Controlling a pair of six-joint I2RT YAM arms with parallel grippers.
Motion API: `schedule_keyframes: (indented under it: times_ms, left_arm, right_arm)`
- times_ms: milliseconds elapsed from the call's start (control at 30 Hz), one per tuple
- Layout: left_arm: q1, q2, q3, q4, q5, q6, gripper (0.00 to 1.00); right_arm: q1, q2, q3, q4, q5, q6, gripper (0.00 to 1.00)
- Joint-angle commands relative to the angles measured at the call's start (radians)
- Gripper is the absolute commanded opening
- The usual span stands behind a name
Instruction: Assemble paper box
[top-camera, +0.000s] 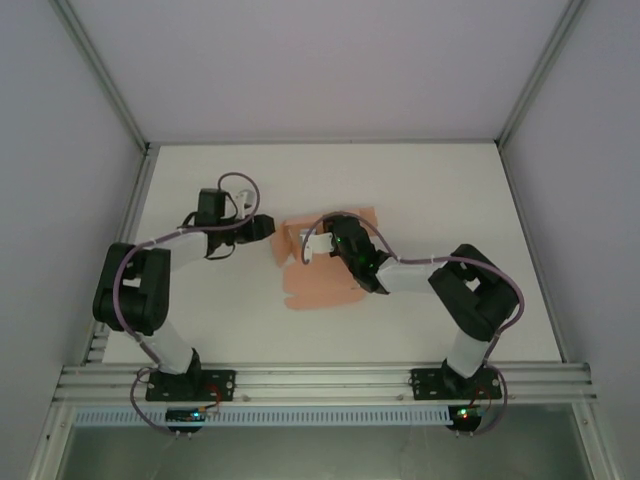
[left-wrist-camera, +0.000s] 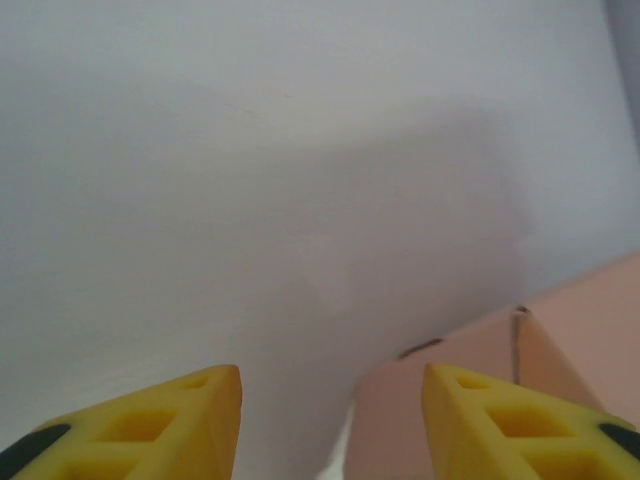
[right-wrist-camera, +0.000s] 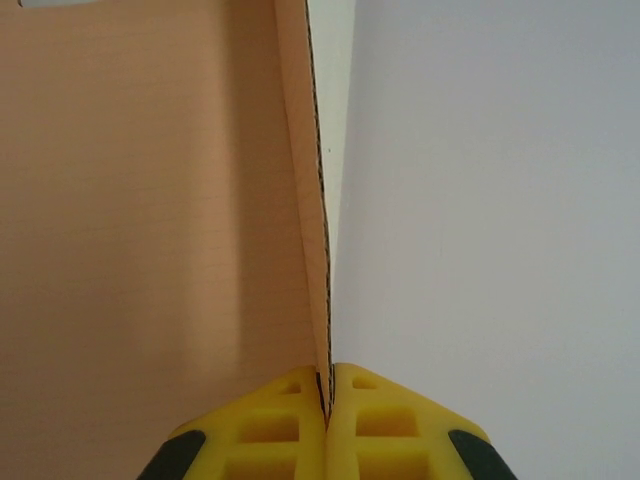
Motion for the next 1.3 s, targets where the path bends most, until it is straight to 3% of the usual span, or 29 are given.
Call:
schedule_keyframes:
  times_ms: [0, 133, 400, 633, 833, 1000, 1267]
  left_arm:
    - [-0.026, -0.047, -0.03, 0.06, 0.095, -0.006, 0.49]
    - [-0.062, -0.043, -0.035, 0.042, 0.045, 0.038, 0.48]
    - [-0.149, -0.067, -0.105, 0.052, -0.17, 0.169, 0.46]
    - [-0.172, -0.05, -0.125, 0.156, -0.136, 0.23, 0.48]
    - [-0.193, -0.043, -0.146, 0.233, -0.098, 0.309, 0.52]
    - [-0.206, -0.011, -0.159, 0.346, -0.118, 0.298, 0.52]
    - [-0.285, 0.015, -0.173, 0.417, -0.324, 0.335, 0.48]
  right_arm:
    - [-0.01, 0.0, 0.0, 0.011, 0.046, 0.035, 0.0]
    - [-0.006, -0.01, -0.021, 0.032, 0.057, 0.058, 0.0]
    - [-0.008, -0.019, -0.076, 0.08, 0.094, 0.047, 0.0]
    - [0.01, -0.043, -0.11, 0.085, 0.112, 0.072, 0.0]
    - [0.048, -0.042, -0.176, 0.218, 0.15, -0.006, 0.0]
    - [0.078, -0.048, -0.222, 0.255, 0.165, -0.006, 0.0]
    - [0.108, -0.043, -0.257, 0.22, 0.175, -0.008, 0.0]
